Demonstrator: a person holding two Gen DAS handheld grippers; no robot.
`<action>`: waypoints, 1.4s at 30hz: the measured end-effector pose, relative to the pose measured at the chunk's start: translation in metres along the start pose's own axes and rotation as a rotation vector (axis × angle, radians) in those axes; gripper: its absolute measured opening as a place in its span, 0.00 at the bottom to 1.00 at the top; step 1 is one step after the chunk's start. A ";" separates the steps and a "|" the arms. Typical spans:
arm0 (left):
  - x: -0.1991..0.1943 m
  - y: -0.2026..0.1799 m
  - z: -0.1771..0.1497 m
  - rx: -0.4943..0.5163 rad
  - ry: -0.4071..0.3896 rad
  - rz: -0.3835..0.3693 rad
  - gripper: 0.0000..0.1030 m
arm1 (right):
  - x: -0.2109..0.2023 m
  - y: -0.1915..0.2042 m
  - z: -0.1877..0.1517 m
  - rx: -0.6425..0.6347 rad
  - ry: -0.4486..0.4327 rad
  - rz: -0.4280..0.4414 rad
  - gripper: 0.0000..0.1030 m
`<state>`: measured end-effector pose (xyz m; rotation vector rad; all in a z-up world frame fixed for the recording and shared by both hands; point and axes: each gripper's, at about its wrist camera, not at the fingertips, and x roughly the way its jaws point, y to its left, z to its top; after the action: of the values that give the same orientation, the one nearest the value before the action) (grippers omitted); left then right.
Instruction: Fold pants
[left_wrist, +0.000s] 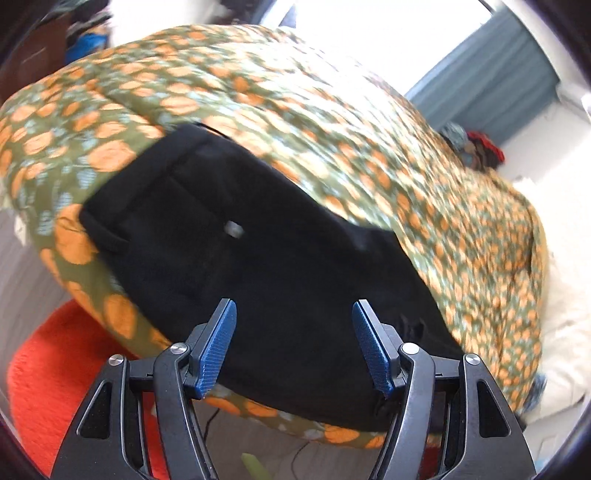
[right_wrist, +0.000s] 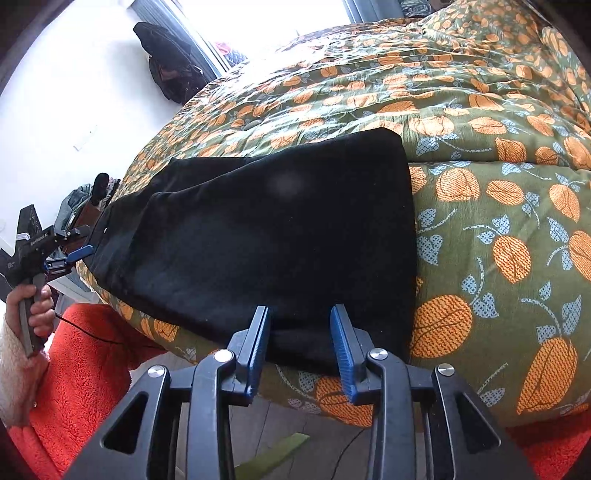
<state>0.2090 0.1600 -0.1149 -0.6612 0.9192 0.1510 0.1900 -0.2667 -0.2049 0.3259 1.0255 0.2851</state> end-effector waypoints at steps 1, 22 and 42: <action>-0.008 0.021 0.011 -0.067 -0.017 0.009 0.65 | 0.000 0.000 0.000 -0.002 -0.001 -0.001 0.36; 0.034 0.135 0.022 -0.372 -0.035 -0.097 0.62 | 0.000 -0.001 -0.001 0.010 -0.015 0.013 0.38; 0.053 0.088 0.024 -0.116 -0.052 0.179 0.66 | 0.001 -0.005 -0.002 0.019 -0.018 0.028 0.38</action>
<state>0.2237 0.2359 -0.1866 -0.6783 0.9243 0.3818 0.1888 -0.2708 -0.2089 0.3597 1.0067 0.2973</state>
